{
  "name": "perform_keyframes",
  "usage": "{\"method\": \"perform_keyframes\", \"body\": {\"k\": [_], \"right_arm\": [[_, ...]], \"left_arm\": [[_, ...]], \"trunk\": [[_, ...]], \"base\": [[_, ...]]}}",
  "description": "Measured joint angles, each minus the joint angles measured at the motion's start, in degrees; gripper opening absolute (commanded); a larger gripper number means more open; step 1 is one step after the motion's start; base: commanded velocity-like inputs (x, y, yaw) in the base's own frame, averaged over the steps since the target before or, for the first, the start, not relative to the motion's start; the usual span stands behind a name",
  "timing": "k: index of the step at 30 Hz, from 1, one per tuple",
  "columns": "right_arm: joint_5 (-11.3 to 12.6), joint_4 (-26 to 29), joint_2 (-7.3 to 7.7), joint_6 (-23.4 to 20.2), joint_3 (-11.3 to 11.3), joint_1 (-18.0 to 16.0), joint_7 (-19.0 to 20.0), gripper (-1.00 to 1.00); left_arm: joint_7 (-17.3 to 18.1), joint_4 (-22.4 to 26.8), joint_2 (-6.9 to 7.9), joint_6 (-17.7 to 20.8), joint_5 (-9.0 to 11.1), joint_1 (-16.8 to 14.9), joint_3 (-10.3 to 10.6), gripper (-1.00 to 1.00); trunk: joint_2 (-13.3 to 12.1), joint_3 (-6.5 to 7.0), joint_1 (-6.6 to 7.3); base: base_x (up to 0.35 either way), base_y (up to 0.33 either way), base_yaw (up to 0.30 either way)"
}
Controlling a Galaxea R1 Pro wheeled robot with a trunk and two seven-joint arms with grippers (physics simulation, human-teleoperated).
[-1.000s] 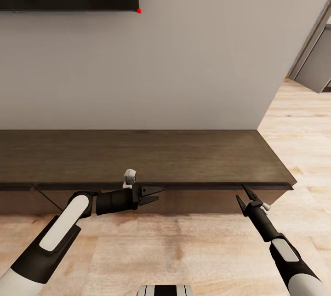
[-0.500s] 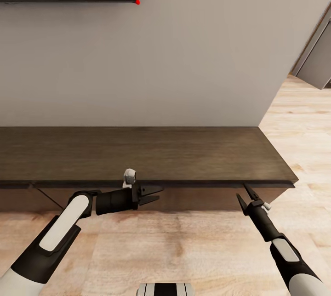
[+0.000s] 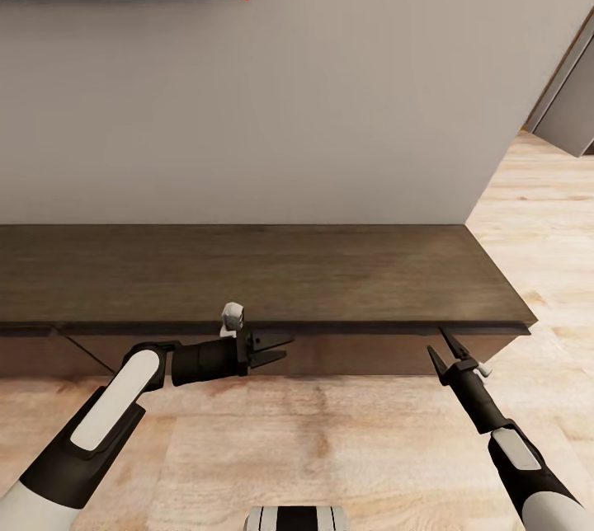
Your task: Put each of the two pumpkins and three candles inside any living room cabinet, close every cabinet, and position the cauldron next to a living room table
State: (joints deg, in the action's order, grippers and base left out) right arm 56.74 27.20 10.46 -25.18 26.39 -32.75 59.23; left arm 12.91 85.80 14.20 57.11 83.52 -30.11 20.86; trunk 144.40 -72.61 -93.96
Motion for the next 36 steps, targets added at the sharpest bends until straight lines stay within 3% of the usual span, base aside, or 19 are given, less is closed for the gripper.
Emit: {"method": "perform_keyframes", "body": {"k": [15, 24, 36], "right_arm": [[-0.12, -0.53, 0.09, 0.08, -0.01, 0.0, -0.55, 1.0], [-0.23, -9.49, 1.24, 0.77, 0.18, 0.0, -0.21, 1.0], [-0.64, -9.76, 1.48, 0.85, -0.22, -0.01, 1.91, 1.0]], "left_arm": [[0.09, 0.0, 0.0, 0.0, 0.01, 0.0, 0.03, 1.0], [0.09, 0.0, 0.0, 0.0, 0.03, 0.0, 0.08, 1.0], [0.09, 0.0, 0.0, 0.0, 0.03, 0.0, 0.09, 1.0]], "trunk": [[0.0, 0.0, 0.0], [0.0, 0.0, 0.0], [0.0, 0.0, 0.0]], "base": [[0.0, 0.0, 0.0], [0.0, 0.0, 0.0], [0.0, 0.0, 0.0]]}}
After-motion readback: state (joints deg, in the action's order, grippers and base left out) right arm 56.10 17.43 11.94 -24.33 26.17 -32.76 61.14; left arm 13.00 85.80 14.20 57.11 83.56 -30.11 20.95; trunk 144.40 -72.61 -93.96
